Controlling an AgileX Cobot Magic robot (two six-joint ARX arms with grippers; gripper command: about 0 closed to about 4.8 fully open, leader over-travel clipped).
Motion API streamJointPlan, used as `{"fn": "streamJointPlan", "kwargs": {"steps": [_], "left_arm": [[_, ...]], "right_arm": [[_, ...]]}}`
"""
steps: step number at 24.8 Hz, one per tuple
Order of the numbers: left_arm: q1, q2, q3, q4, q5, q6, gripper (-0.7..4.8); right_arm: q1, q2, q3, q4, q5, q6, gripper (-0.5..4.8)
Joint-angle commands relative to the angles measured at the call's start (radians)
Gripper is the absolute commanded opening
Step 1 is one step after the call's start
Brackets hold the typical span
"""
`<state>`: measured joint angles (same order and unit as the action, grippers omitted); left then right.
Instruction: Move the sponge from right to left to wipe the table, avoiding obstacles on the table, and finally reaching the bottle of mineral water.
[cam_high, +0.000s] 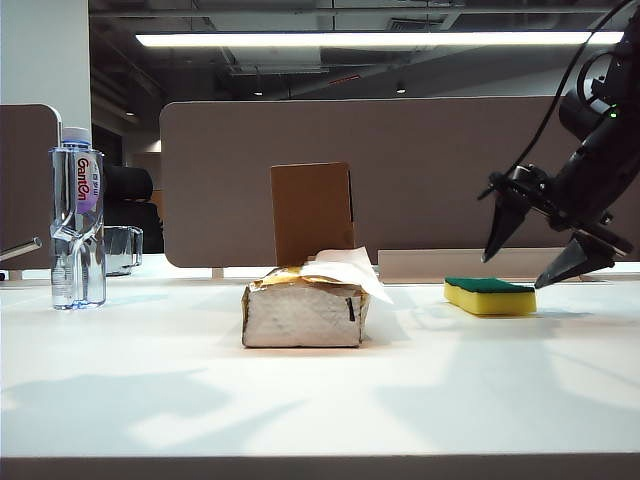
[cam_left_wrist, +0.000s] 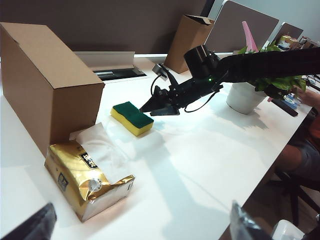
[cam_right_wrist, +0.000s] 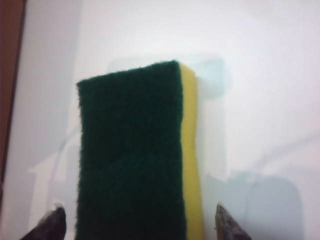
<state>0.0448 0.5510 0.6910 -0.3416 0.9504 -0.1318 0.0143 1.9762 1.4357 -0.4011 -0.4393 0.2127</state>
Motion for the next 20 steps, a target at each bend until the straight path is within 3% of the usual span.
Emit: {"fn": "streamJointPlan", "kwargs": {"steps": [1,20], "left_arm": [[0.0,-0.001,0.006,0.006,0.003,0.0,4.66],[0.0,-0.001,0.006,0.002,-0.013,0.0,4.66]], "right_arm": [[0.002,0.013,0.003,0.037,0.004,-0.003,3.86],[0.026,0.064,0.003,0.108,0.048,0.005,3.85]]}}
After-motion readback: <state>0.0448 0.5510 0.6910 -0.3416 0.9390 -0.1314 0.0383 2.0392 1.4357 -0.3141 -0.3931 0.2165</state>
